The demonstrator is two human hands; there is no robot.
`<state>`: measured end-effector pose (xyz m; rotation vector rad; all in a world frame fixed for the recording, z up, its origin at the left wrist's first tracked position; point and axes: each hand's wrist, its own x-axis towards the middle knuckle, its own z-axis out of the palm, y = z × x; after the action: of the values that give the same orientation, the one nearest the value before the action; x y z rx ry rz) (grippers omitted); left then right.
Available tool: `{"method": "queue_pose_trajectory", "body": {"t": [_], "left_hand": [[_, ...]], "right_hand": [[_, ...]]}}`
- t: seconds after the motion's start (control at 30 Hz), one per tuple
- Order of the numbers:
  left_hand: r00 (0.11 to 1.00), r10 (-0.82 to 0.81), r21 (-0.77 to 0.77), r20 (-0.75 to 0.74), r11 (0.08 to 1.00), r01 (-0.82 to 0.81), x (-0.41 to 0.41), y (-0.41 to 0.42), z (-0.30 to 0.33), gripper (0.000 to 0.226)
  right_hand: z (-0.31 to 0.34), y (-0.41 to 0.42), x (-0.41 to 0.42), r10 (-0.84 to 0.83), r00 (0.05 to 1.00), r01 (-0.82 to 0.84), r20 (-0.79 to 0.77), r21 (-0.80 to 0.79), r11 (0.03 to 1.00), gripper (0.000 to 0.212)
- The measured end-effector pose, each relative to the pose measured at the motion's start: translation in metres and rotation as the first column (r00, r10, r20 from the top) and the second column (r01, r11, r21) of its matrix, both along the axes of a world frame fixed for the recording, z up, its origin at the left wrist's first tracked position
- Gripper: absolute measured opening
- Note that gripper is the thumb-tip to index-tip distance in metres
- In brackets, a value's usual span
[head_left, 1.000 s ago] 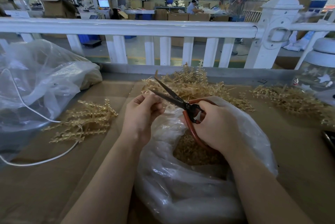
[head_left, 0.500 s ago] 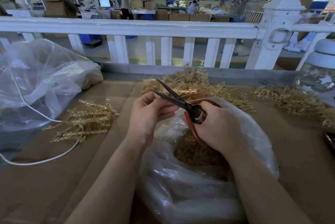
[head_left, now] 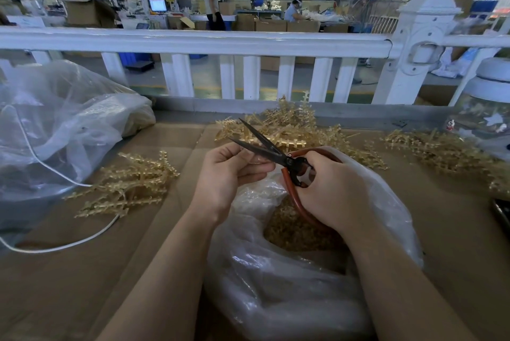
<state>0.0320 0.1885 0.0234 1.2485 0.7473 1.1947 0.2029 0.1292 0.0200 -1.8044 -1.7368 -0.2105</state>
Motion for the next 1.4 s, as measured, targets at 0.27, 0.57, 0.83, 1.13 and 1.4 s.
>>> {"method": "queue_pose_trajectory", "body": {"t": [0.27, 0.57, 0.83, 1.13, 1.4], "left_hand": [[0.998, -0.025, 0.037, -0.054, 0.999, 0.027, -0.003, 0.000, -0.001, 0.026], [0.998, -0.043, 0.034, -0.042, 0.998, 0.045, -0.004, -0.001, 0.001, 0.023], [0.998, -0.061, 0.033, -0.030, 0.998, 0.062, -0.008, 0.001, 0.001, 0.024], [0.993, -0.077, 0.042, -0.088, 0.996, 0.081, -0.006, 0.000, 0.000, 0.027], [0.993, -0.092, 0.048, -0.067, 0.994, 0.096, -0.005, 0.000, 0.001, 0.026]], "right_hand": [[-0.010, 0.010, 0.006, 0.029, 0.998, -0.028, -0.058, 0.010, 1.000, 0.053], [-0.012, 0.012, 0.007, 0.002, 0.999, -0.001, -0.041, 0.028, 1.000, 0.063], [-0.013, 0.010, 0.007, 0.028, 0.998, -0.025, -0.049, 0.062, 0.998, 0.060], [-0.008, 0.007, 0.005, 0.052, 0.998, -0.049, -0.045, 0.079, 0.996, 0.054], [-0.005, 0.003, 0.003, 0.069, 0.997, -0.066, -0.040, 0.064, 0.996, 0.058]]}}
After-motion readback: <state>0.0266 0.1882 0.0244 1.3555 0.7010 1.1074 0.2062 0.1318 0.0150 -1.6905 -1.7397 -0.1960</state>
